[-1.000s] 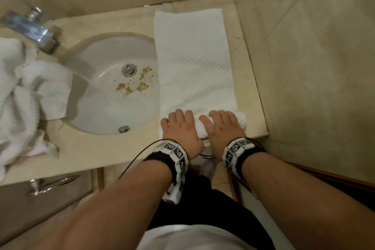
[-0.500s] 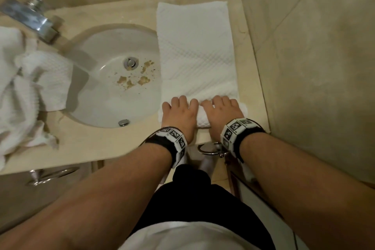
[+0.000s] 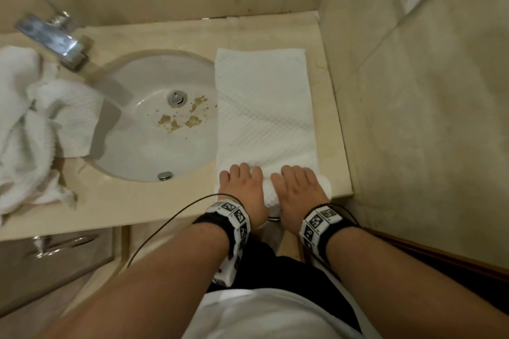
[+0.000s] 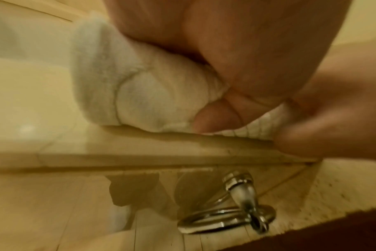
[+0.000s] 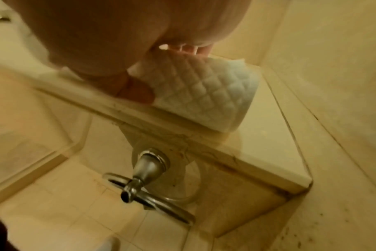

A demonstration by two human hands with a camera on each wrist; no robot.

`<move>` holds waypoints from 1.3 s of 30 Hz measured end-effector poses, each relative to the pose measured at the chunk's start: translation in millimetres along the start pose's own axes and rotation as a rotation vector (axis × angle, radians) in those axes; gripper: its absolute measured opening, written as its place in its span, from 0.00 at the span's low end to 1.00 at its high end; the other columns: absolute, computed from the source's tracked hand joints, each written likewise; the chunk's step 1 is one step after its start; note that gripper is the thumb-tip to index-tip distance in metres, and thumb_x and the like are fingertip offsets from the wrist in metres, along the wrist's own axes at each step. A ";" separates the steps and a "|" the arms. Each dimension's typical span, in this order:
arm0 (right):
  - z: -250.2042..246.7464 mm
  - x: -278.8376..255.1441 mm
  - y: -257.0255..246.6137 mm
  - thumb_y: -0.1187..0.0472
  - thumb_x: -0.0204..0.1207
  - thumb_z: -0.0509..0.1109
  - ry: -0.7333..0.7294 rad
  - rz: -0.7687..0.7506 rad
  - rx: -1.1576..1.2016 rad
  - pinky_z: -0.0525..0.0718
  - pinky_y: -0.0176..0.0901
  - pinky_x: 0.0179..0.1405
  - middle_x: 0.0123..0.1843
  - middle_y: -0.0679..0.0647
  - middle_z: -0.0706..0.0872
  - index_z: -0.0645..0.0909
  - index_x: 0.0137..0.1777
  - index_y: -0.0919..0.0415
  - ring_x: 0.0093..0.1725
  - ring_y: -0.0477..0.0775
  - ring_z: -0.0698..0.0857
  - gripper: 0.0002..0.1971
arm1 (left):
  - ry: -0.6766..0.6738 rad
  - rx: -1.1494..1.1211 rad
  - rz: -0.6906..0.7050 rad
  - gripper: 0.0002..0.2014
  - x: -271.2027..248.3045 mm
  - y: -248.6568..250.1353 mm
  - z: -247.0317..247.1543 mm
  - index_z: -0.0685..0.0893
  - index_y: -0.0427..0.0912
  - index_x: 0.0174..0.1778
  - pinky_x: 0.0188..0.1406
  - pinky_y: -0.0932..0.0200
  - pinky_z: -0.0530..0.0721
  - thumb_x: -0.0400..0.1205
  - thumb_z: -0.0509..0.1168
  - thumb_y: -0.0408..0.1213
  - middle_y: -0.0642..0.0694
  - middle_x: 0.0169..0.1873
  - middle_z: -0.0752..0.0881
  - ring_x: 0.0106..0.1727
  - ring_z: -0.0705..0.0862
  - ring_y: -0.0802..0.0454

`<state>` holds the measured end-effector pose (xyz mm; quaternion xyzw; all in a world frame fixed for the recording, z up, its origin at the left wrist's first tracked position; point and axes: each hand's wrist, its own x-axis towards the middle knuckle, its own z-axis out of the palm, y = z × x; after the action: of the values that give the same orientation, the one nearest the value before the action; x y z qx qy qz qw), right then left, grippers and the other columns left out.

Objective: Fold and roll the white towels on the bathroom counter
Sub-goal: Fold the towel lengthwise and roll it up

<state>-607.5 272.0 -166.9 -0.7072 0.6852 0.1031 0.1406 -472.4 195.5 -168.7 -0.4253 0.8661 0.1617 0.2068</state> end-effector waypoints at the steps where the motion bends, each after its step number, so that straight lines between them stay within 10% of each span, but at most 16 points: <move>1: 4.2 -1.8 -0.2 0.53 0.56 0.69 0.039 -0.028 -0.030 0.69 0.60 0.58 0.58 0.63 0.78 0.75 0.68 0.64 0.52 0.65 0.75 0.36 | 0.013 -0.015 -0.008 0.32 3.9 -1.8 -1.5 0.69 0.44 0.66 0.61 0.42 0.68 0.67 0.67 0.50 0.41 0.62 0.73 0.61 0.71 0.37; 12: -14.1 37.5 8.5 0.48 0.57 0.73 -0.168 0.111 0.004 0.72 0.58 0.57 0.61 0.55 0.75 0.69 0.70 0.50 0.59 0.62 0.74 0.38 | 0.131 0.020 0.058 0.29 -1.3 -4.5 -10.4 0.71 0.42 0.63 0.57 0.42 0.66 0.66 0.64 0.47 0.41 0.58 0.74 0.56 0.71 0.39; 31: -11.4 28.4 5.0 0.36 0.65 0.71 -0.294 0.117 0.123 0.71 0.58 0.67 0.72 0.56 0.74 0.65 0.75 0.53 0.69 0.61 0.74 0.41 | -0.039 0.076 0.123 0.37 0.3 -9.7 -3.1 0.68 0.43 0.66 0.60 0.41 0.69 0.65 0.73 0.54 0.40 0.61 0.72 0.61 0.72 0.37; 39: -9.4 18.1 -6.4 0.41 0.47 0.80 0.008 0.004 0.010 0.72 0.58 0.53 0.55 0.60 0.76 0.70 0.65 0.60 0.52 0.63 0.75 0.46 | -0.037 -0.014 0.102 0.35 29.2 -20.9 -5.7 0.69 0.45 0.64 0.60 0.43 0.69 0.67 0.70 0.62 0.43 0.60 0.74 0.60 0.73 0.39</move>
<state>-600.9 251.9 -163.8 -0.7055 0.6876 0.0972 0.1414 -472.9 161.1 -180.4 -0.3787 0.8817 0.1858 0.2114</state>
